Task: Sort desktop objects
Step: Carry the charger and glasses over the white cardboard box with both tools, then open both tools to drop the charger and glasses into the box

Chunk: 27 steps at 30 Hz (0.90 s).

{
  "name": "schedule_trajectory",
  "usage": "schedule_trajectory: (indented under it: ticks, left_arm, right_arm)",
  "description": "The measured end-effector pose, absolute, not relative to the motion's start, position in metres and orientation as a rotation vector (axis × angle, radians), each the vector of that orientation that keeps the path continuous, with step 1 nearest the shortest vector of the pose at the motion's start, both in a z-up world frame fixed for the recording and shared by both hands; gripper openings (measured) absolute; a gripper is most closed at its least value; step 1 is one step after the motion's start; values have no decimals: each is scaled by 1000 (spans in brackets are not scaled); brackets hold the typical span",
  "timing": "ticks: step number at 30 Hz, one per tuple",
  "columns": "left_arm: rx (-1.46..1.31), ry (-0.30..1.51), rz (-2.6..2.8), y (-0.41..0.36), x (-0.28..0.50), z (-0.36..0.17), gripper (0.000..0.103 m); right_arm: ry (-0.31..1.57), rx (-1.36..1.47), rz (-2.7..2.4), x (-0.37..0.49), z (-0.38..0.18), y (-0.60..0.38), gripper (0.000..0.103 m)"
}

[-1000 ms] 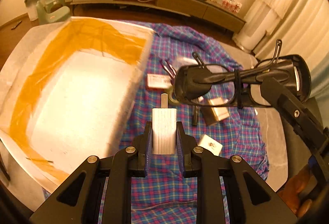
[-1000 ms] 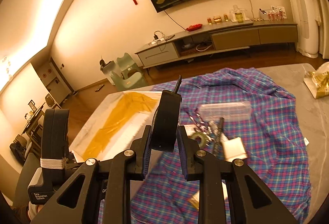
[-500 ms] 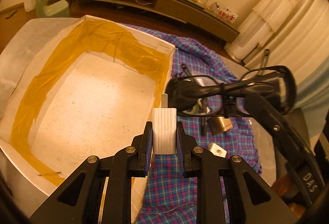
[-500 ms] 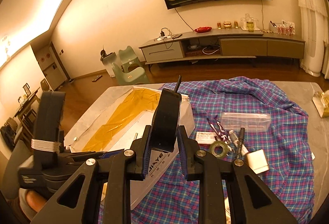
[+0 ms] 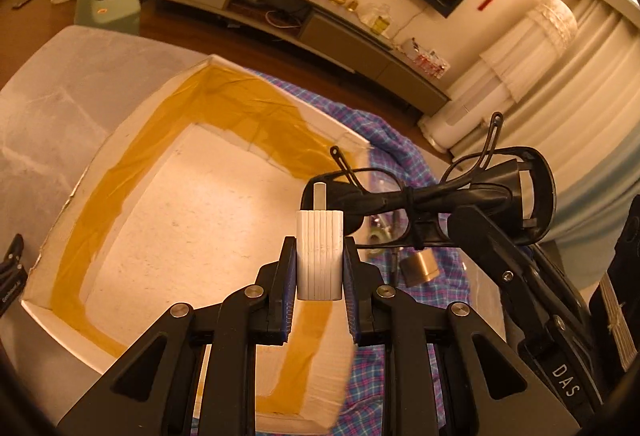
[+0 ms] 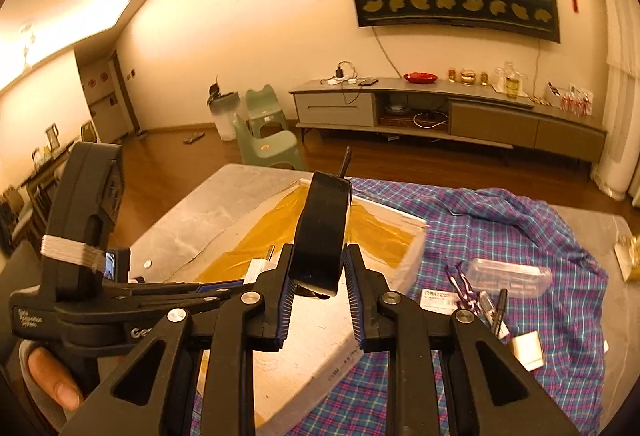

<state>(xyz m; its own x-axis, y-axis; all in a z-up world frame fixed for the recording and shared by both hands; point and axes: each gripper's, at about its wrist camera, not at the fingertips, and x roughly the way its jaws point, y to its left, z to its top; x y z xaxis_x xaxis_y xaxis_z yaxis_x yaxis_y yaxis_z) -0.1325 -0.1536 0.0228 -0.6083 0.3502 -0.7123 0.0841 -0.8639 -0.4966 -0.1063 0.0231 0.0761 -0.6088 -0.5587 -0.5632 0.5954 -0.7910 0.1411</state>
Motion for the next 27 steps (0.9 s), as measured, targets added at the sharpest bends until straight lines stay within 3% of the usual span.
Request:
schedule_trajectory:
  ticks: [20,27]
  left_arm:
    - [-1614,-908,2501,-212,-178,-40,22]
    - [-1682,-935,2486,-228,-187,-50,22]
  right_arm:
    - [455,1192,-2149,-197,13,-87,26]
    - [482,1301,-2077,-236,-9,-123,26]
